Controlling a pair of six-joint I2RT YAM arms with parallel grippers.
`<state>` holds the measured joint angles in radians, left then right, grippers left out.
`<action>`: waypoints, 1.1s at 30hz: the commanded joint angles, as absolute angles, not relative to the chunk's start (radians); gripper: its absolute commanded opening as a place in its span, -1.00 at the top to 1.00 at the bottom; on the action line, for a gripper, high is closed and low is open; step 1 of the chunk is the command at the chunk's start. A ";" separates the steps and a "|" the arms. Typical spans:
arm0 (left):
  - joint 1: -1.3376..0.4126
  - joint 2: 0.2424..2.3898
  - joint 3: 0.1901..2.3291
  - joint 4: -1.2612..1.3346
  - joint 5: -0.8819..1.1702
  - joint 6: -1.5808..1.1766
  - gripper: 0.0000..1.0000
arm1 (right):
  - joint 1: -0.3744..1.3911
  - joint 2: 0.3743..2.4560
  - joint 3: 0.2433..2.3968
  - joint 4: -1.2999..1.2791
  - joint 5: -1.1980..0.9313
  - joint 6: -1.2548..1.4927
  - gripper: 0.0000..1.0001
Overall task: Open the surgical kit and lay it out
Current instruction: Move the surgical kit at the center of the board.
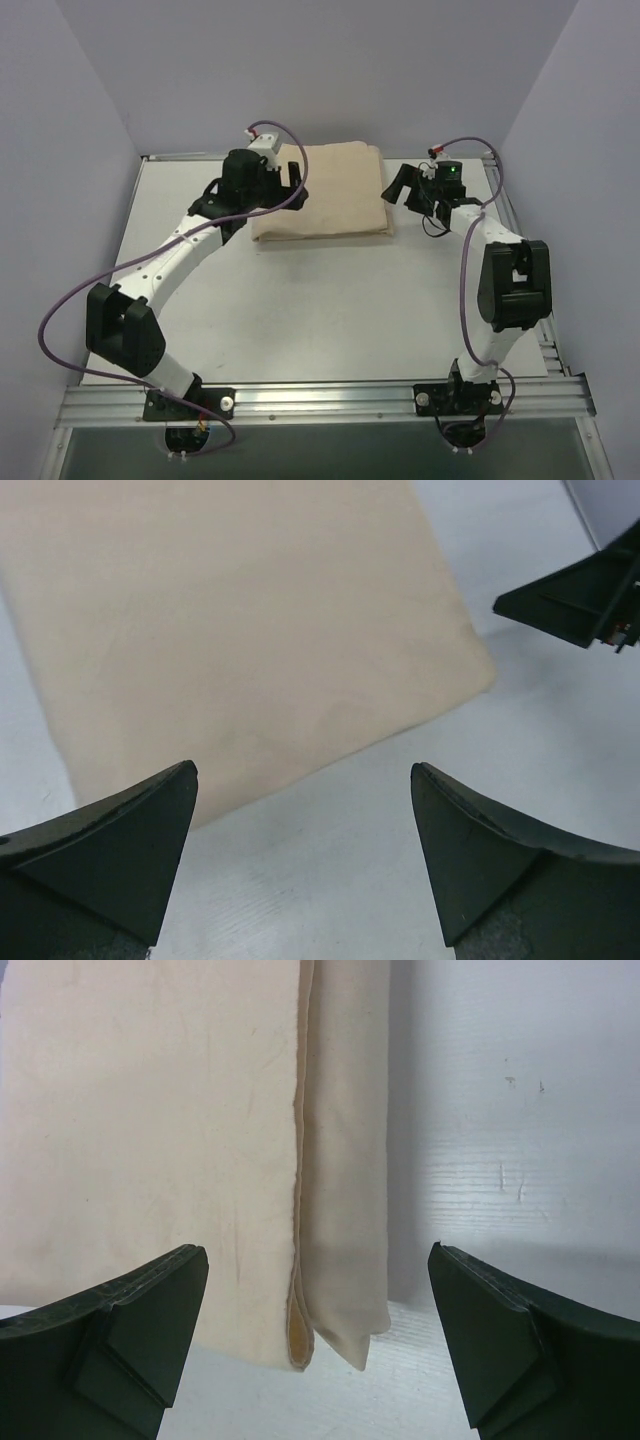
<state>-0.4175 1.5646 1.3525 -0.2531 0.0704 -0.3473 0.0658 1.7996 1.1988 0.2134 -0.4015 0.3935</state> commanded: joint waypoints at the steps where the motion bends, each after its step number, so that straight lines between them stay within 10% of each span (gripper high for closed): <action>1: -0.472 1.595 1.434 -0.279 -0.035 -0.224 -0.94 | 0.043 1.744 1.157 0.236 -0.408 0.439 -0.99; 8: -0.381 1.597 1.454 -0.356 -0.129 -0.310 -0.92 | 0.034 1.943 1.287 0.307 -0.623 0.377 -0.99; 27: -0.152 1.979 1.563 -0.270 0.409 -0.520 -0.89 | 0.054 2.068 1.358 0.290 -0.722 0.336 -0.97; 33: -0.152 1.967 1.496 -0.203 0.457 -0.554 -1.00 | 0.086 2.079 1.353 0.288 -0.741 0.354 -0.69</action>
